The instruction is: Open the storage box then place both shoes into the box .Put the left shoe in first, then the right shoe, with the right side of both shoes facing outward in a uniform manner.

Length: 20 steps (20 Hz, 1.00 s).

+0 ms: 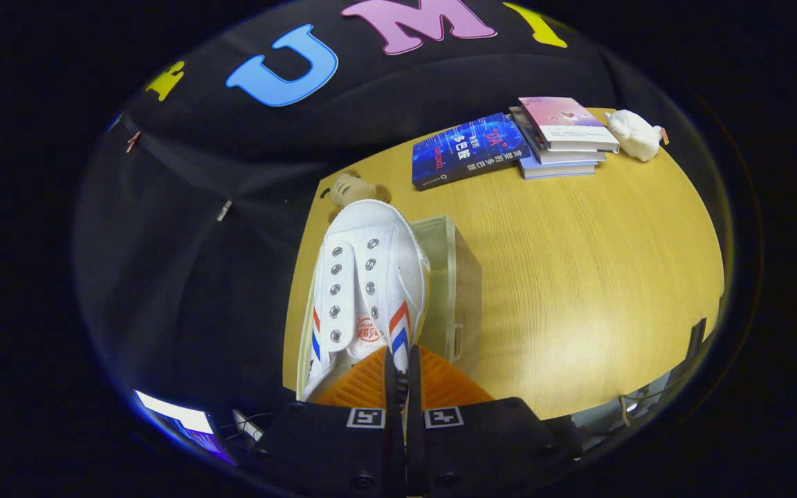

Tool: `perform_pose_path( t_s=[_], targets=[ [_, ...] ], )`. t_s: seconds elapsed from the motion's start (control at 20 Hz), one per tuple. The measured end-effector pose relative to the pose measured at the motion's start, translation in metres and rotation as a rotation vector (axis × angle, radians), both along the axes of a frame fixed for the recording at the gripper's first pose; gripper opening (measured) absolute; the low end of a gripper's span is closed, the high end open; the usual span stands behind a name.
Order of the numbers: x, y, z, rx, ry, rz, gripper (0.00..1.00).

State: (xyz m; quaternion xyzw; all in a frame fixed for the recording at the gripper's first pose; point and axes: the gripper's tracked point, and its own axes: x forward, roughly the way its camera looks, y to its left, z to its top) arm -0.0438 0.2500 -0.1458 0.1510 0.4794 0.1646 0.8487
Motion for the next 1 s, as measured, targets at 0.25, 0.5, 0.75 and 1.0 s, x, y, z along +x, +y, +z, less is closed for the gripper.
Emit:
perform_pose_path(
  t_s=[0.25, 0.5, 0.75, 1.0],
  targets=[
    [0.009, 0.007, -0.032, -0.1, 0.038, -0.035, 0.06],
    [0.008, 0.013, -0.042, -0.176, 0.028, -0.018, 0.13],
    [0.006, 0.036, -0.023, -0.113, -0.025, 0.016, 0.46],
    [0.01, 0.018, 0.009, -0.132, -0.152, 0.038, 0.97]
  ],
)
